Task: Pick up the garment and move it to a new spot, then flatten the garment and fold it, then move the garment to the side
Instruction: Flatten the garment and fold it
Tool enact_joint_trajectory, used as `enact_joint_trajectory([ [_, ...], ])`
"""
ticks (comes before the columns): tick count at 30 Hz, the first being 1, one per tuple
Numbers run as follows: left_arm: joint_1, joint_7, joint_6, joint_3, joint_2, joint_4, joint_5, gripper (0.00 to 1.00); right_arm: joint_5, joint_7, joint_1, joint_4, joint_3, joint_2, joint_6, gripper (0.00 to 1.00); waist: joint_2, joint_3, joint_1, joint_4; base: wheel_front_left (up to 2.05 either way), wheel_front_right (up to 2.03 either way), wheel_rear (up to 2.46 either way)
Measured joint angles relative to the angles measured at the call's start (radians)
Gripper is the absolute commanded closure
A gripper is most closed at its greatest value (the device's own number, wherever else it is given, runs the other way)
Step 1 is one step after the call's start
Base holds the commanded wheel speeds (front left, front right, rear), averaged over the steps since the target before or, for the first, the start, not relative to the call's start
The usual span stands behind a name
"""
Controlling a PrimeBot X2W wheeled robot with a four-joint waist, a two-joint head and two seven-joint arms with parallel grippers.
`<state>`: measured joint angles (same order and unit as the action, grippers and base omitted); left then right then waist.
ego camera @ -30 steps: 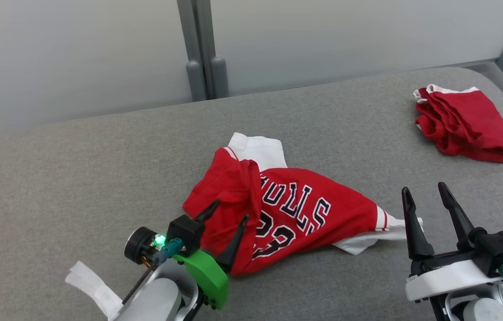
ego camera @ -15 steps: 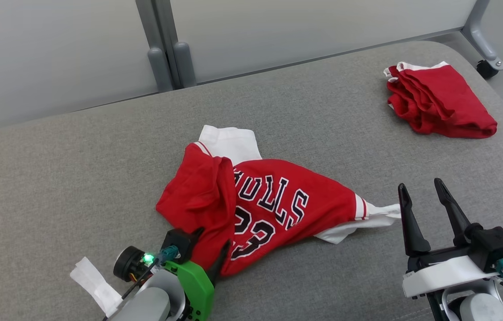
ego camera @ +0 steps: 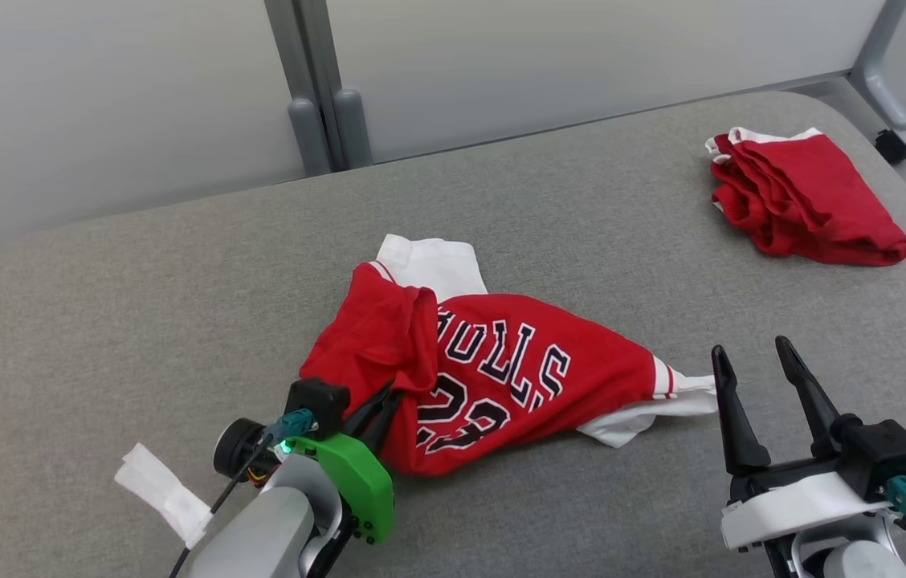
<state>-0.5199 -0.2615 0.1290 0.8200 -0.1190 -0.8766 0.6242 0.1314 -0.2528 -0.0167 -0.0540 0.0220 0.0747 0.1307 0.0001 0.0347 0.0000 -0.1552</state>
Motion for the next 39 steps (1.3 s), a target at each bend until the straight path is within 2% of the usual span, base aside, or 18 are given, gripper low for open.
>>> enact_joint_trajectory([
  [5, 0.091, -0.001, 0.000, -0.068, -0.049, 0.195, 0.005, 1.00, 0.007, -0.002, -0.023, 0.000, -0.015, -0.007, 0.000, 0.00, 0.0000, -0.021, 0.0000, 0.041, 0.00, 0.00, 0.00],
  [9, 0.181, -0.001, -0.007, -0.080, -0.117, 0.301, -0.011, 1.00, 0.008, -0.004, -0.038, 0.001, -0.022, -0.012, 0.000, 0.00, 0.0000, -0.038, 0.0000, 0.084, 0.00, 0.00, 0.00],
  [16, 0.352, 0.090, -0.071, -0.123, -0.225, 0.547, 0.070, 1.00, 0.018, -0.006, -0.050, -0.009, -0.038, -0.019, 0.000, 0.00, 0.0000, -0.060, 0.0000, 0.158, 0.00, 0.00, 0.00],
  [19, 0.425, 0.148, -0.121, -0.126, -0.285, 0.686, 0.078, 1.00, 0.024, -0.007, -0.057, -0.016, -0.046, -0.022, 0.000, 0.00, 0.0000, -0.066, 0.0000, 0.190, 0.00, 0.00, 0.00],
  [23, 0.512, 0.211, -0.163, -0.108, -0.319, 0.801, 0.103, 1.00, 0.025, -0.009, -0.061, -0.023, -0.044, -0.023, 0.000, 0.00, 0.0000, -0.068, 0.0000, 0.221, 0.00, 0.00, 0.00],
  [26, 0.531, 0.223, -0.182, -0.103, -0.325, 0.842, 0.104, 1.00, 0.026, -0.009, -0.058, -0.025, -0.037, -0.024, 0.000, 0.00, -0.0001, -0.064, 0.0000, 0.228, 0.00, 0.00, 0.00],
  [32, 0.480, 0.214, -0.186, -0.105, -0.320, 0.836, 0.069, 1.00, 0.022, -0.009, -0.050, -0.032, -0.036, -0.024, 0.000, 0.00, -0.0001, -0.062, 0.0000, 0.203, 0.00, 0.00, 0.00],
  [39, 0.291, 0.166, -0.138, -0.132, -0.283, 0.694, 0.037, 1.00, 0.011, -0.009, -0.035, -0.043, -0.032, -0.010, 0.000, 0.00, 0.0000, -0.055, 0.0000, 0.143, 0.00, 0.00, 0.00],
])
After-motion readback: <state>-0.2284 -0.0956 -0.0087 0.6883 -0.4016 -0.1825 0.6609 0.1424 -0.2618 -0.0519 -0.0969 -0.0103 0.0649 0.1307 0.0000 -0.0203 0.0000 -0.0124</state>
